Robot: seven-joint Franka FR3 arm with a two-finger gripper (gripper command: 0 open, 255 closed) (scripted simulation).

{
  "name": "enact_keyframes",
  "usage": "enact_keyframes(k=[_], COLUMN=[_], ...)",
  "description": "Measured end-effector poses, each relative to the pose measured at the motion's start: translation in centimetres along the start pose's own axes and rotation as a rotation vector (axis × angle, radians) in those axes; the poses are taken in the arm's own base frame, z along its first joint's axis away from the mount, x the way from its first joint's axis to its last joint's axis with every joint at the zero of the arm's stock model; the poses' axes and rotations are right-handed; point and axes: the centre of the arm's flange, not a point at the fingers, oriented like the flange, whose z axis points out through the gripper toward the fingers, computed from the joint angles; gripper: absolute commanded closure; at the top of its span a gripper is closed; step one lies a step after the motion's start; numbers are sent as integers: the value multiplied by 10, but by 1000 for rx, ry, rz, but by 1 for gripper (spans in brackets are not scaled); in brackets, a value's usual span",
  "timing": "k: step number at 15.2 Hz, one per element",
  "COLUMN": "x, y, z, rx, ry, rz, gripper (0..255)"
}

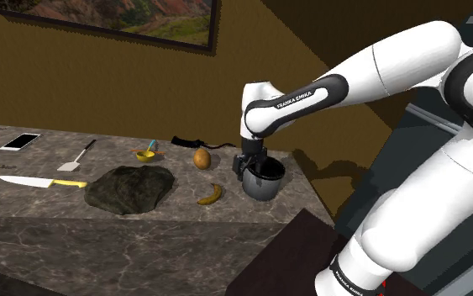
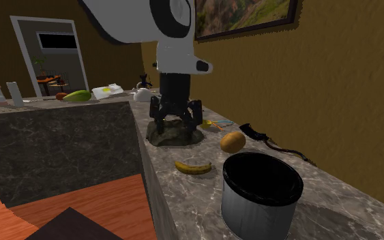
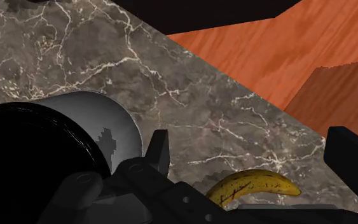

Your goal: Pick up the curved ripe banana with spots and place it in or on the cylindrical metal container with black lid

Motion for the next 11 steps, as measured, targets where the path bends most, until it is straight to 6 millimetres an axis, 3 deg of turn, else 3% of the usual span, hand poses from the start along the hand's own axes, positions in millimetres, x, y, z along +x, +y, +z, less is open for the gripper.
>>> enact_keyframes(k=[11], x=[113], y=[4], z=[84], rx=[26], ry=[48], rz=[138], gripper=[0])
